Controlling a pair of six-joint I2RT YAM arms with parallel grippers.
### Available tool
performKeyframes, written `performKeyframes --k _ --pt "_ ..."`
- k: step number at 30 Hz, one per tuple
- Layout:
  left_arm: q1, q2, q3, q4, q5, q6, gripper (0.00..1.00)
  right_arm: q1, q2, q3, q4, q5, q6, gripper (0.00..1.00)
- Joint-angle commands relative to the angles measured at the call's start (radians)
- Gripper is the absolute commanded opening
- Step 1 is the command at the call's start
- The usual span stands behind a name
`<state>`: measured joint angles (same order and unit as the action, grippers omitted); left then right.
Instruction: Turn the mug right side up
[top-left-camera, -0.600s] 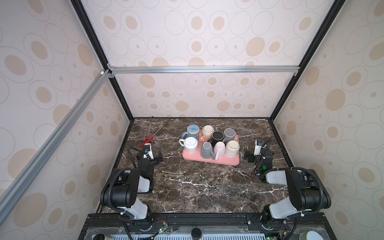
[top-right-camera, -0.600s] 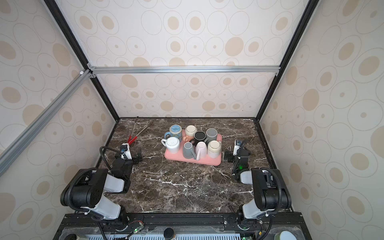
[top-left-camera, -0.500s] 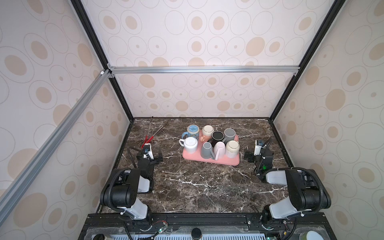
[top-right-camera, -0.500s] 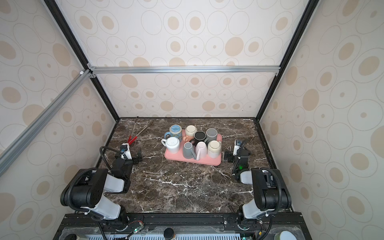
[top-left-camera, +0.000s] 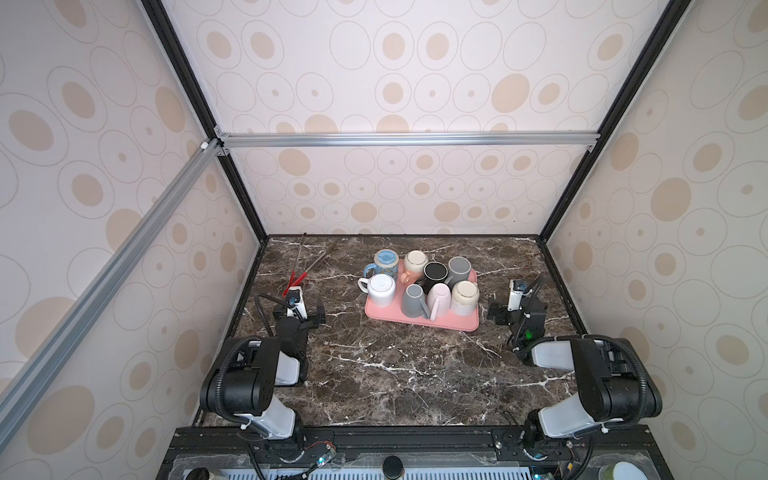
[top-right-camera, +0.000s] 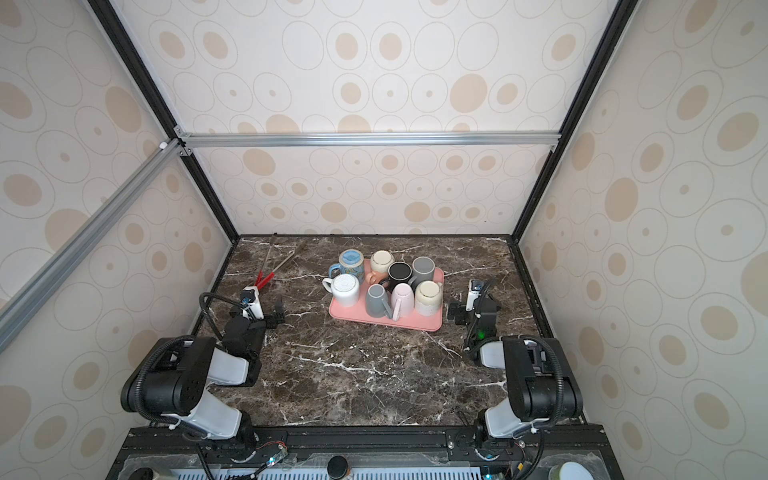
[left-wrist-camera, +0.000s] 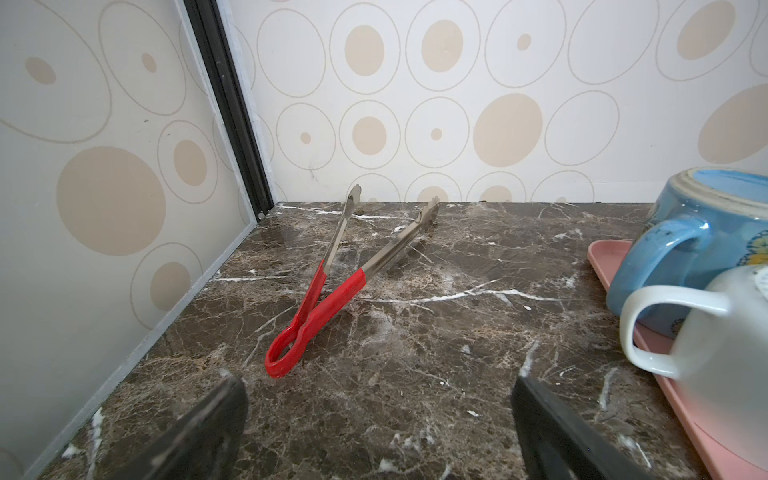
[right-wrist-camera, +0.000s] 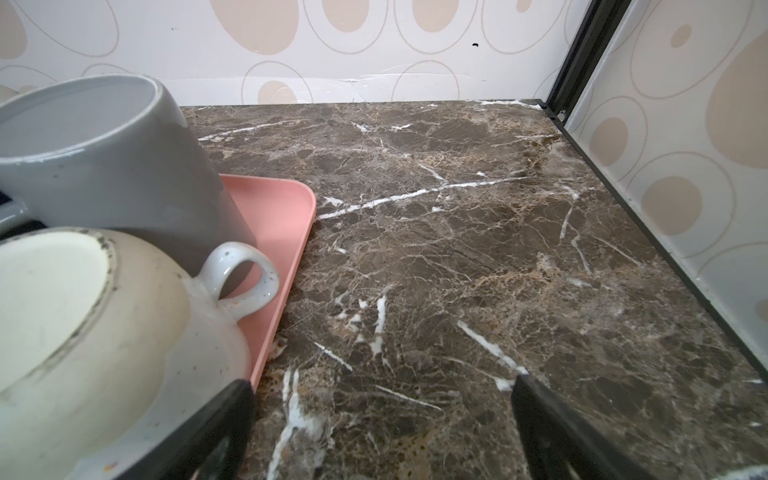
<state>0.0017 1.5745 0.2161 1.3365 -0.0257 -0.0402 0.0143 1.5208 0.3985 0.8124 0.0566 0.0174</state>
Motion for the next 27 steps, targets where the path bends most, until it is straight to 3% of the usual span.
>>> performKeyframes --k 1,18,21,22,25,27 --pt "-0.002 0.004 0.016 0.007 0.007 0.019 1.0 0.009 0.014 0.011 0.001 0.008 -0.012 1.0" --pt "-0.003 -0.005 -0.01 0.05 -0.029 0.008 1.0 0.01 0.001 0.001 0.026 0.034 0.001 1.0" --pt "-0.005 -0.071 -0.069 0.105 -0.079 -0.008 1.0 0.009 -0.068 0.042 -0.115 0.089 0.023 1.0" --pt "-0.005 -0.111 -0.077 0.081 -0.091 -0.012 1.0 0.01 -0.109 0.082 -0.233 0.106 0.044 1.0" --pt "-0.005 -0.255 -0.031 -0.15 -0.112 -0.034 1.0 0.009 -0.181 0.219 -0.598 0.176 0.19 1.0" --pt "-0.005 -0.336 0.049 -0.356 -0.146 -0.119 1.0 0.009 -0.178 0.283 -0.753 0.17 0.236 0.98"
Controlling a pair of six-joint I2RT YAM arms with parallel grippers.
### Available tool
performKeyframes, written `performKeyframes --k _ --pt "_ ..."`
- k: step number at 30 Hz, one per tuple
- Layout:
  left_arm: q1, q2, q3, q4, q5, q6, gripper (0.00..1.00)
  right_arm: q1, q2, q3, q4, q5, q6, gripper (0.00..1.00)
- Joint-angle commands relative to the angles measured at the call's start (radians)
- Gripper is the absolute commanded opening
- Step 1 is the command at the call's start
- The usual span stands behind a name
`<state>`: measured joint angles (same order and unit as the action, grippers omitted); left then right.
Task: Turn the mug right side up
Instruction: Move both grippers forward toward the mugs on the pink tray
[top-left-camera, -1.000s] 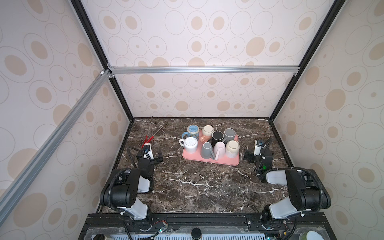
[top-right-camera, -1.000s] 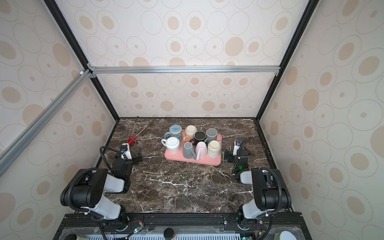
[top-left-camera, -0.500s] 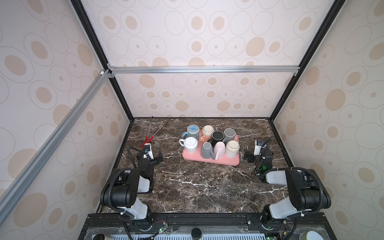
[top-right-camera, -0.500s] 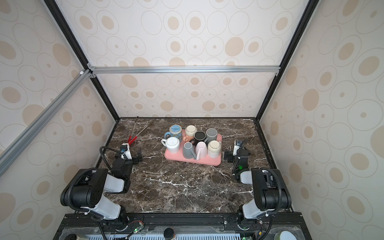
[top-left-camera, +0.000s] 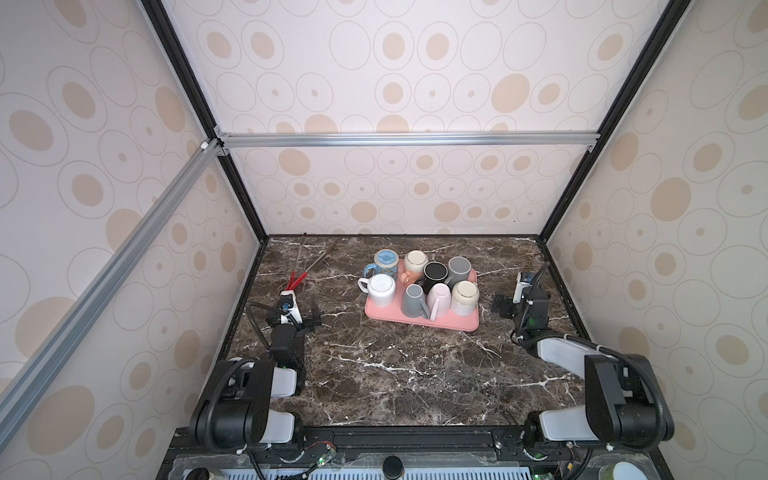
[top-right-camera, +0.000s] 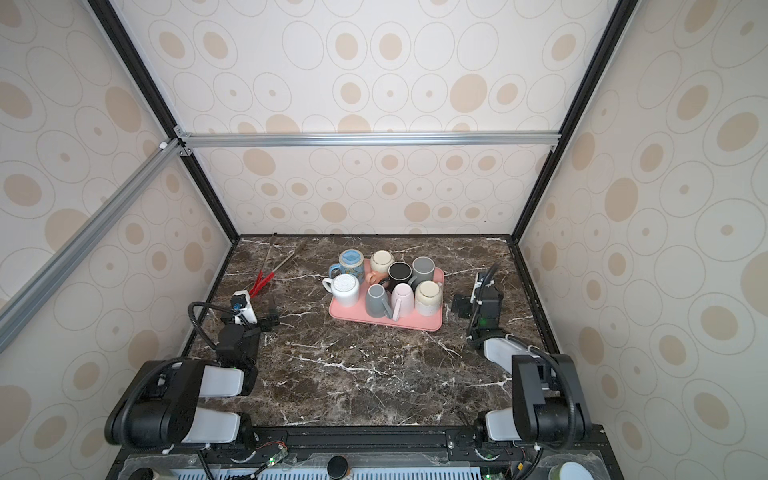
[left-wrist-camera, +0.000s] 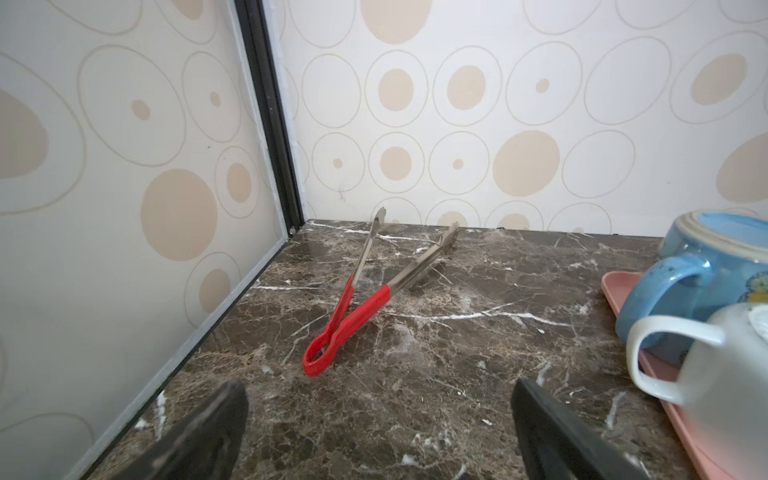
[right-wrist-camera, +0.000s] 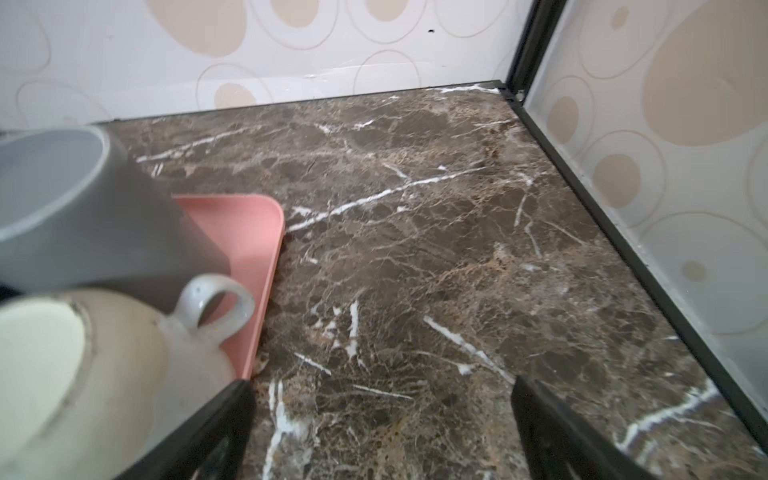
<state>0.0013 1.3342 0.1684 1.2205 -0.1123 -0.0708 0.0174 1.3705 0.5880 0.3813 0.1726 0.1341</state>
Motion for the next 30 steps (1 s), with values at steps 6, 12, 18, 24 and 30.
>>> performKeyframes --k 6,12,18,24,30 --pt "-0.006 -0.159 0.269 -0.654 0.09 -0.4 0.82 0.004 0.069 0.196 -0.562 -0.115 0.251 0.83" --pt "-0.06 -0.006 0.325 -0.791 0.327 -0.593 0.7 0.004 0.2 0.254 -0.633 -0.338 0.345 0.59" --pt "-0.176 0.107 0.342 -0.739 0.415 -0.693 0.7 0.005 0.26 0.219 -0.581 -0.412 0.487 0.55" --pt "-0.215 0.28 0.379 -0.566 0.53 -0.795 0.53 0.024 0.286 0.223 -0.55 -0.459 0.497 0.49" --pt "-0.231 0.455 0.434 -0.39 0.628 -0.919 0.27 0.081 0.303 0.219 -0.541 -0.473 0.49 0.47"
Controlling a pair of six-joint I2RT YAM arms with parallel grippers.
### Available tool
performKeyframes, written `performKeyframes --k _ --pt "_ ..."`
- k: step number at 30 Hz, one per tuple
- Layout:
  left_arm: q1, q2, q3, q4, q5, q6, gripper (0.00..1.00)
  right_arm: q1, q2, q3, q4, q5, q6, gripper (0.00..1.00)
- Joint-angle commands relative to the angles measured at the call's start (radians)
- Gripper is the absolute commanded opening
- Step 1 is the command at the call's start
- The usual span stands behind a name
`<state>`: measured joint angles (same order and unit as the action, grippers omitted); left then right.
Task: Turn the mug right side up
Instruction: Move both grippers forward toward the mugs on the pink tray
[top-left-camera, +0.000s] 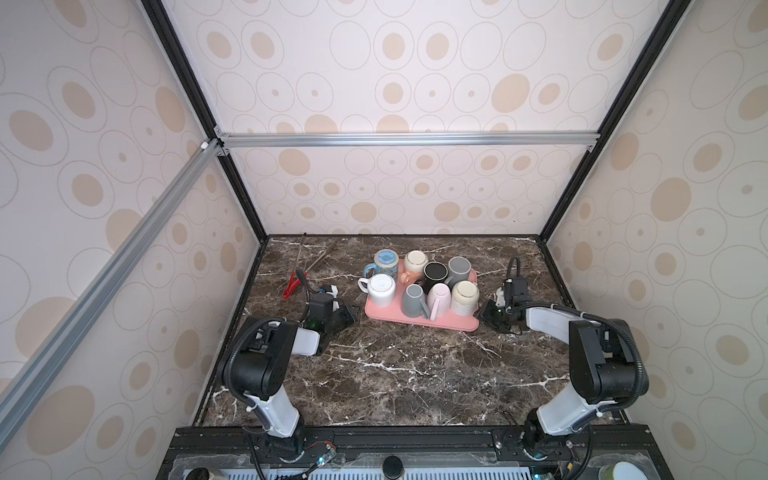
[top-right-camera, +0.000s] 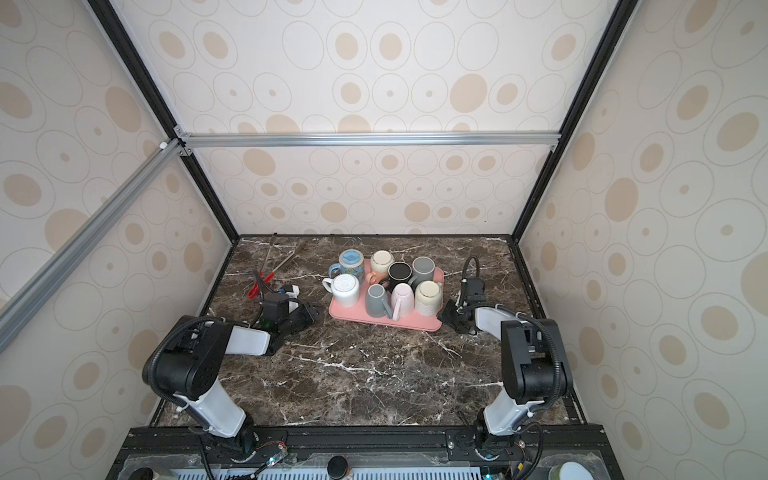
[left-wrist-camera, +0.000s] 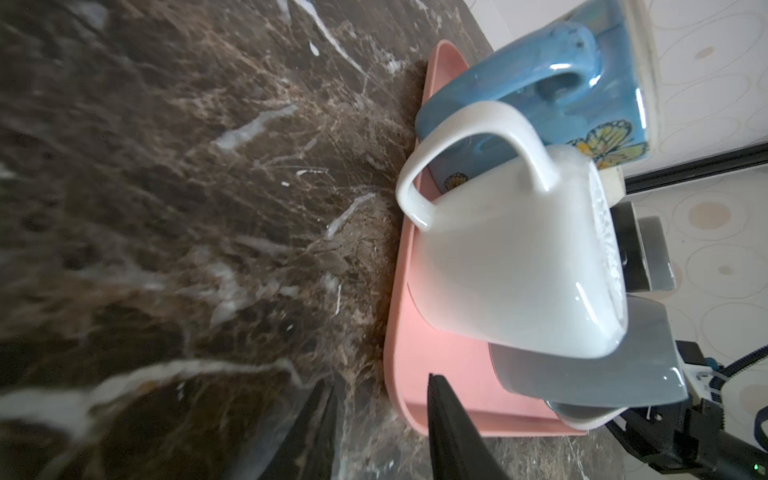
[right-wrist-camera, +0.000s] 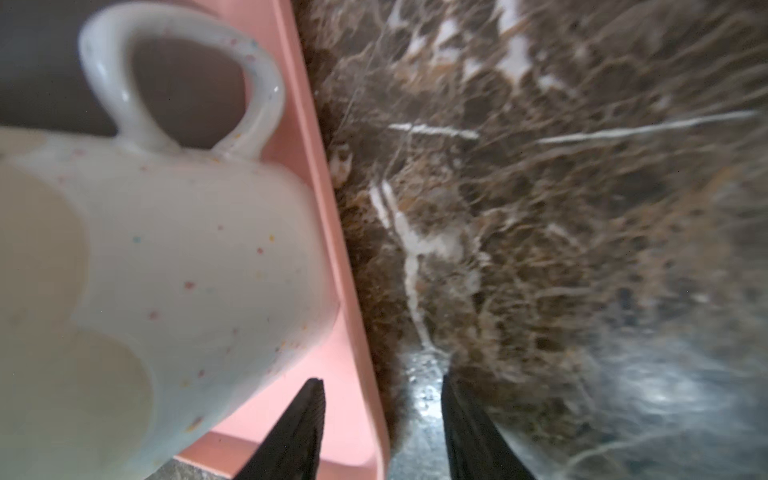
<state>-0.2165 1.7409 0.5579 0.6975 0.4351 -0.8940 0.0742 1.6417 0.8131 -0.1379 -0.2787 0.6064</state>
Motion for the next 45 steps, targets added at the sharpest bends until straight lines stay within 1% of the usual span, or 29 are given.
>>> performKeyframes --k 1,3,8,11,14,15,16,17,25,32,37,41,42,43,44,45 --pt "-0.017 0.072 0.055 0.145 0.086 -0.105 0.24 0.031 0.042 -0.003 -0.023 -0.025 0.017 0.46" --pt "-0.029 0.109 0.074 0.15 0.091 -0.115 0.22 0.038 0.06 -0.006 -0.02 -0.036 0.02 0.38" --pt "-0.057 0.16 0.1 0.142 0.083 -0.124 0.21 0.05 0.062 -0.032 -0.014 -0.043 0.015 0.13" --pt "-0.073 0.194 0.127 0.143 0.079 -0.123 0.19 0.059 0.044 -0.058 -0.017 -0.042 0.015 0.05" --pt "-0.085 0.237 0.167 0.144 0.079 -0.124 0.14 0.066 0.015 -0.09 -0.022 -0.042 0.019 0.0" --pt "-0.089 0.25 0.182 0.143 0.079 -0.125 0.1 0.068 0.004 -0.102 -0.024 -0.04 0.02 0.0" --pt "-0.094 0.266 0.199 0.143 0.082 -0.123 0.04 0.067 -0.012 -0.114 -0.028 -0.034 0.025 0.0" --pt "-0.098 0.278 0.217 0.139 0.082 -0.12 0.0 0.067 -0.025 -0.124 -0.035 -0.028 0.026 0.0" --pt "-0.165 0.376 0.432 0.015 0.08 -0.07 0.0 0.068 -0.167 -0.171 -0.109 0.026 0.024 0.0" --pt "-0.257 0.5 0.626 0.011 0.076 -0.103 0.0 0.063 -0.285 -0.202 -0.158 0.085 0.033 0.0" --pt "-0.326 0.617 0.806 0.001 0.083 -0.146 0.0 0.047 -0.315 -0.206 -0.172 0.084 0.044 0.0" --pt "-0.367 0.703 0.956 -0.042 0.076 -0.149 0.0 0.046 -0.331 -0.211 -0.192 0.079 0.039 0.0" --pt "-0.376 0.72 0.989 -0.052 0.074 -0.149 0.0 0.047 -0.341 -0.212 -0.2 0.082 0.037 0.01" --pt "-0.385 0.739 1.026 -0.062 0.069 -0.151 0.0 0.046 -0.354 -0.212 -0.211 0.085 0.034 0.04" --pt "-0.394 0.757 1.056 -0.071 0.062 -0.151 0.0 0.046 -0.369 -0.211 -0.227 0.089 0.03 0.08" --pt "-0.402 0.775 1.088 -0.082 0.06 -0.149 0.0 0.046 -0.39 -0.208 -0.245 0.095 0.025 0.14"
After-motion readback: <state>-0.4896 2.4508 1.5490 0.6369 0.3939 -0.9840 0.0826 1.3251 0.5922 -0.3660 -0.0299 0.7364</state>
